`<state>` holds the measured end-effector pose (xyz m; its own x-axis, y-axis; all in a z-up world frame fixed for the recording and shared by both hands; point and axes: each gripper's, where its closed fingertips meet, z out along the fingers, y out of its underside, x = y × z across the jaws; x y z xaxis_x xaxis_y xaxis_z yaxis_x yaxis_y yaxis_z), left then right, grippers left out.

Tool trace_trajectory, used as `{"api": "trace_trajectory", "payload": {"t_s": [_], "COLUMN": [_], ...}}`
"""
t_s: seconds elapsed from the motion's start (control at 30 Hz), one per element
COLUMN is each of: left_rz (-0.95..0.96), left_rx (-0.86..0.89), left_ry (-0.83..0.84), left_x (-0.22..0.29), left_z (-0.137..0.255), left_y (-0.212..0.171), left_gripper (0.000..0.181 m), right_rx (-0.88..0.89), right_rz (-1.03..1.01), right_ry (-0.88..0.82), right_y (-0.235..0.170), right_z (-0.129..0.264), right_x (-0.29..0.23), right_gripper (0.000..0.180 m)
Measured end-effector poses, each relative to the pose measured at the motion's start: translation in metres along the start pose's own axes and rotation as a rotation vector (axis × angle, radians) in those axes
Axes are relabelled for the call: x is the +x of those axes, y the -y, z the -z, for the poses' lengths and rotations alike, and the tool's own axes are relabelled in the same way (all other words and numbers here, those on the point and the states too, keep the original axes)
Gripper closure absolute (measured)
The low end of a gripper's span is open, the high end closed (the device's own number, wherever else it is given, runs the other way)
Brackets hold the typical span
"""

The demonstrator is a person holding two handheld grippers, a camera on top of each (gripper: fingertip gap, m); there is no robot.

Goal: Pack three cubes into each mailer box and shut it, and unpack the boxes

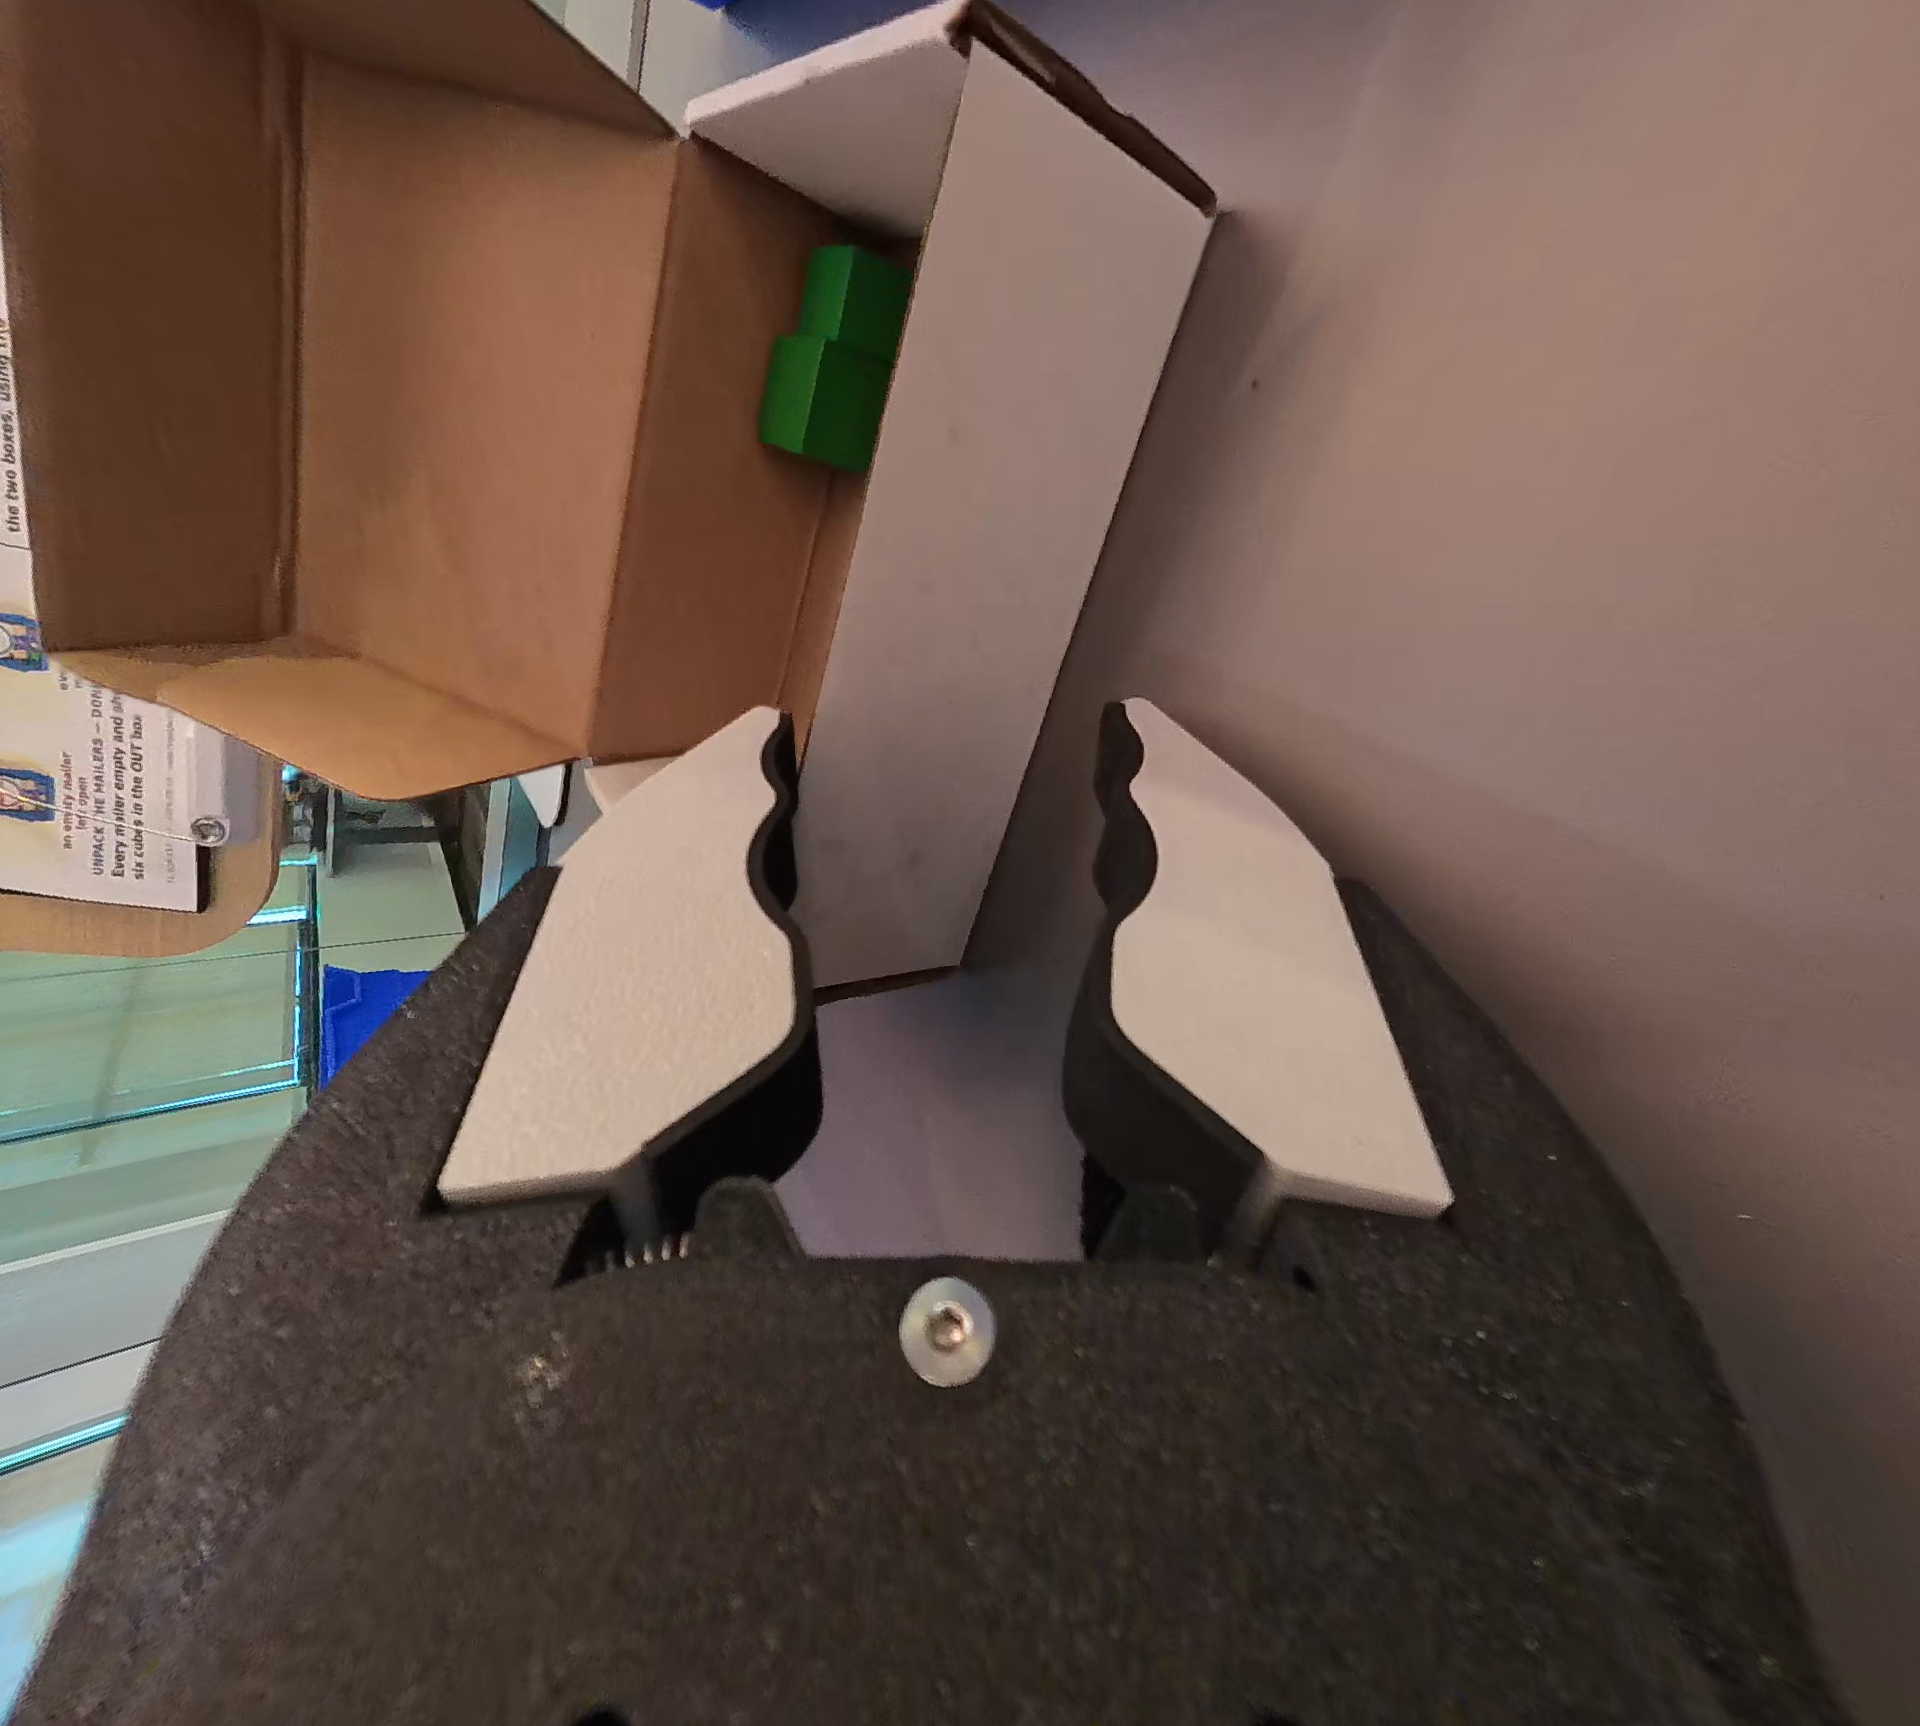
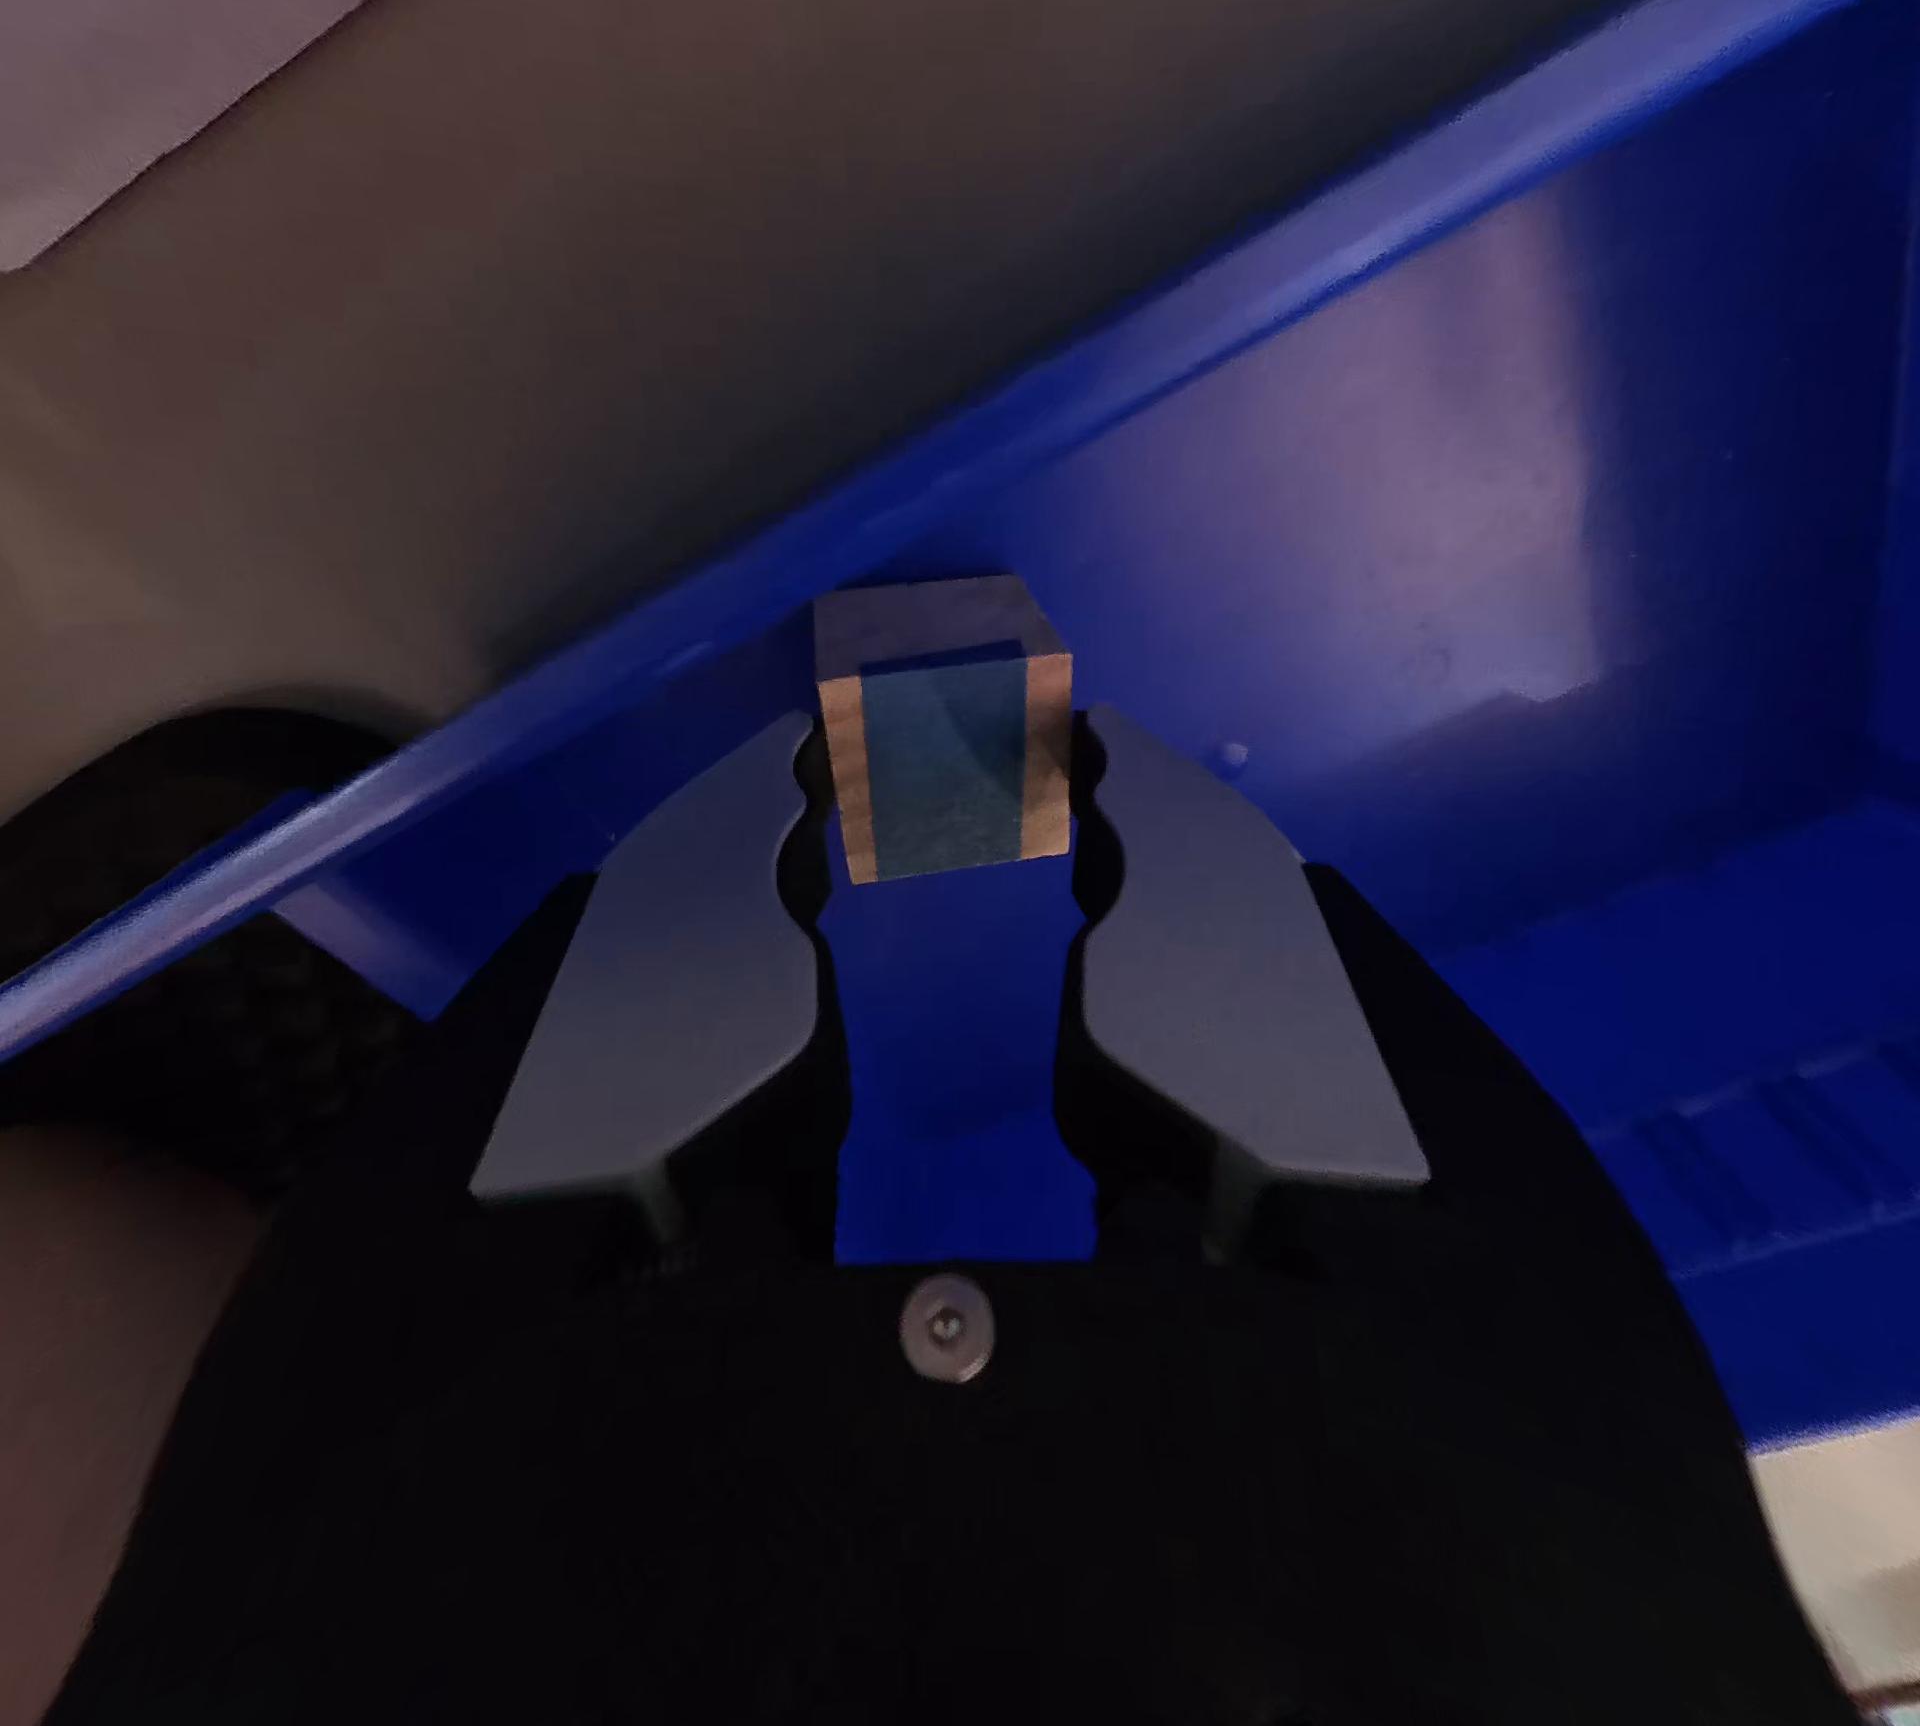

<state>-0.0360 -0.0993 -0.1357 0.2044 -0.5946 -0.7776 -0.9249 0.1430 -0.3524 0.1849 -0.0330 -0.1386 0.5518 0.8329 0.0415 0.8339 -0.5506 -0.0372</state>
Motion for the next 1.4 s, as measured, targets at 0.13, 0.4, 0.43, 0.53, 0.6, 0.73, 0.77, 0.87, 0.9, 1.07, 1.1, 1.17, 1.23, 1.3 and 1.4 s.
{"api": "trace_trajectory", "payload": {"t_s": [0.13,0.4,0.43,0.53,0.6,0.73,0.77,0.87,0.9,1.07,1.1,1.17,1.23,1.3,1.4], "left_rz": [-0.008,-0.011,-0.012,-0.014,-0.014,-0.016,-0.016,-0.018,-0.019,-0.023,-0.023,-0.025,-0.033,-0.036,-0.038], "left_rx": [0.0,0.0,-0.001,-0.001,-0.001,-0.002,-0.002,-0.003,-0.004,0.0,0.0,-0.002,-0.001,-0.002,-0.003], "left_ry": [0.002,0.003,0.004,0.004,0.004,0.008,0.01,0.012,0.013,0.014,0.014,0.015,0.017,0.021,0.024], "left_x": [0.0,0.0,0.0,0.0,0.0,0.0,0.0,0.0,0.0,0.0,0.0,0.0,0.0,0.0,0.0], "left_z": [0.0,0.0,0.0,0.001,0.001,0.0,0.0,0.0,0.0,0.0,0.0,0.0,0.0,0.0,0.0], "left_y": [0.0,0.0,0.0,0.0,0.0,0.0,0.0,0.0,0.0,0.0,0.0,0.0,0.0,0.0,0.0], "left_gripper": [0.126,0.126,0.126,0.126,0.126,0.126,0.126,0.126,0.126,0.127,0.127,0.127,0.127,0.127,0.127], "right_rx": [0.007,0.143,0.178,0.294,0.409,0.756,0.832,0.724,0.593,0.242,0.204,0.142,0.122,0.099,0.059], "right_rz": [-0.04,-0.07,-0.064,-0.021,0.056,0.244,0.297,0.437,0.443,0.523,0.526,0.525,0.535,0.536,0.527], "right_ry": [0.005,-0.19,-0.227,-0.357,-0.4,-0.466,-0.383,-0.192,-0.213,-0.194,-0.218,-0.235,-0.232,-0.253,-0.243], "right_y": [0.0,0.003,0.007,0.024,0.047,0.121,0.139,0.162,0.161,0.153,0.152,0.15,0.15,0.15,0.146], "right_z": [0.0,0.055,0.067,0.107,0.133,0.183,0.184,0.136,0.113,0.035,0.029,0.019,0.014,0.01,0.004], "right_x": [0.002,0.016,0.015,0.012,-0.002,-0.039,-0.059,-0.097,-0.093,-0.094,-0.091,-0.089,-0.091,-0.088,-0.087], "right_gripper": [0.123,0.119,0.12,0.121,0.122,0.131,0.133,0.138,0.138,0.14,0.141,0.142,0.146,0.149,0.153]}}
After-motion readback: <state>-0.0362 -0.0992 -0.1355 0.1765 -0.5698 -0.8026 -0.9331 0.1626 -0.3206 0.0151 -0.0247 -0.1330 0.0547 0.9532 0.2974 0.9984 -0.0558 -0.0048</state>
